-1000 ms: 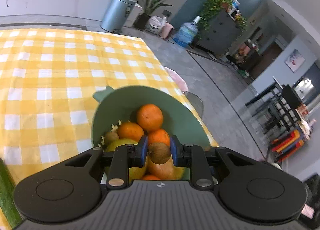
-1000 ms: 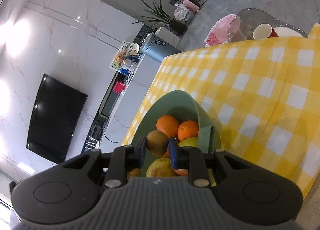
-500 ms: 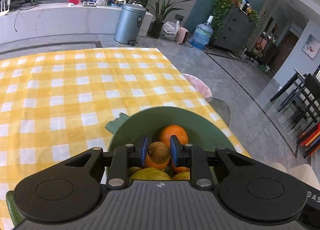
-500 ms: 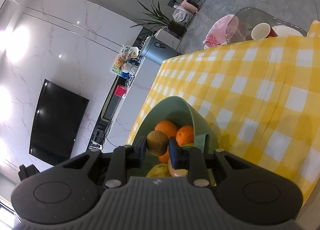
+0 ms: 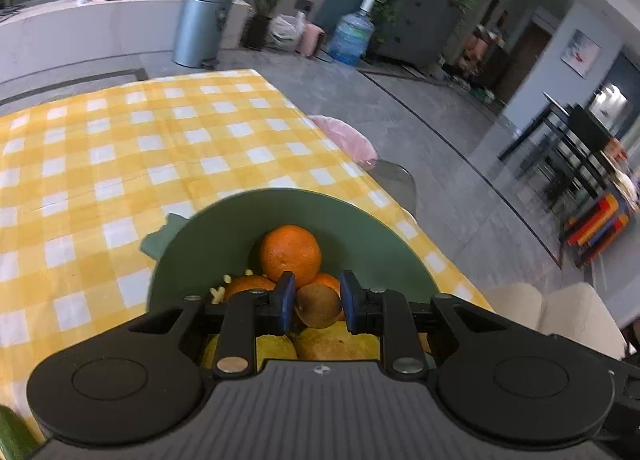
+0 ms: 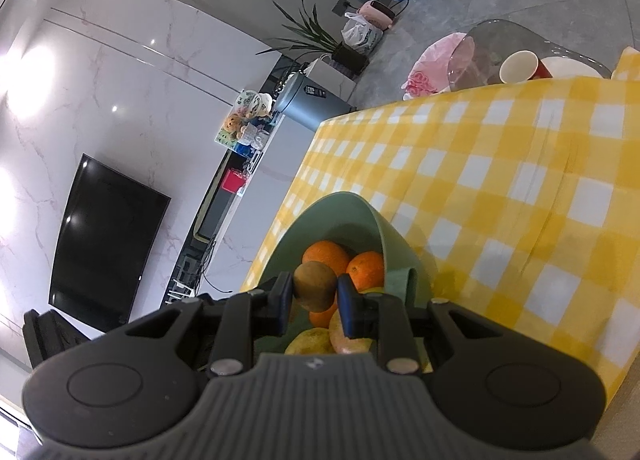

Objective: Organize fruits
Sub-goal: 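Carry both held kiwis over the green colander, then open the left tool, then the right tool, dropping the kiwis into the colander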

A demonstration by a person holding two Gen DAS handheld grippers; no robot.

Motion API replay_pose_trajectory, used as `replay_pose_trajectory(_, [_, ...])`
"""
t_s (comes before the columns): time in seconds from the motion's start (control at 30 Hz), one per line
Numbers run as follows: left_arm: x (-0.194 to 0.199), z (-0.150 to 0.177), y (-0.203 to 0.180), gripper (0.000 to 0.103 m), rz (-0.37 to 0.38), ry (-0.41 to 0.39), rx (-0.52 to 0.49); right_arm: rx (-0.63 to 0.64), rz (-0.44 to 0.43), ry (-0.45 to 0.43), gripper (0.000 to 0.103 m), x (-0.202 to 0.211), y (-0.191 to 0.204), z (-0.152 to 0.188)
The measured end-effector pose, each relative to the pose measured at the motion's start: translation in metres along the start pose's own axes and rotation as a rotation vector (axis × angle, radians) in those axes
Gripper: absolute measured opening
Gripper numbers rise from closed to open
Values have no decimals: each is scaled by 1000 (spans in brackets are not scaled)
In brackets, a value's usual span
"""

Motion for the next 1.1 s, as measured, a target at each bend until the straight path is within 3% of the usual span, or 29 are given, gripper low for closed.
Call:
replay_pose_trajectory(0.17, [6, -2, 0, 35, -10, -15, -7, 34, 18, 2, 20, -1, 4, 2])
replay_pose_trajectory(0.4, [48, 21, 20, 61, -21, -114, 58, 53, 33, -10, 20, 2, 7, 3])
replay_pose_trajectory(0.47, [60, 32, 28, 65, -35, -155, 84, 71, 36, -5, 20, 1, 11, 5])
replay_pose_trajectory(0.6, [71, 40, 45, 66, -87, -183, 149, 122, 57, -1, 20, 1, 26, 13])
replay_pose_trajectory(0.73, [70, 45, 55, 68, -70, -176, 167, 159, 188, -40, 21, 9, 32, 14])
replay_pose_trajectory(0.83, [66, 46, 61, 68, -74, -157, 182, 130, 187, -2, 21, 6, 29, 16])
replay_pose_trajectory(0.97, [64, 47, 57, 68, -59, -148, 166, 169, 264, 22, 22, 2, 31, 21])
replay_pose_trajectory(1.1, [60, 50, 52, 69, -66, -139, 138, 172, 248, 24, 26, 5, 34, 24])
Point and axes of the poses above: each gripper's, at about its wrist camera, not at the fingertips, and x roughly against the way its jaws point, y to its left, z to its underside, the point moved 7 cm from there along -x, roughly the way its jaws point, and after that the axes turned 12 degrees about y, right-handed, at the moved point
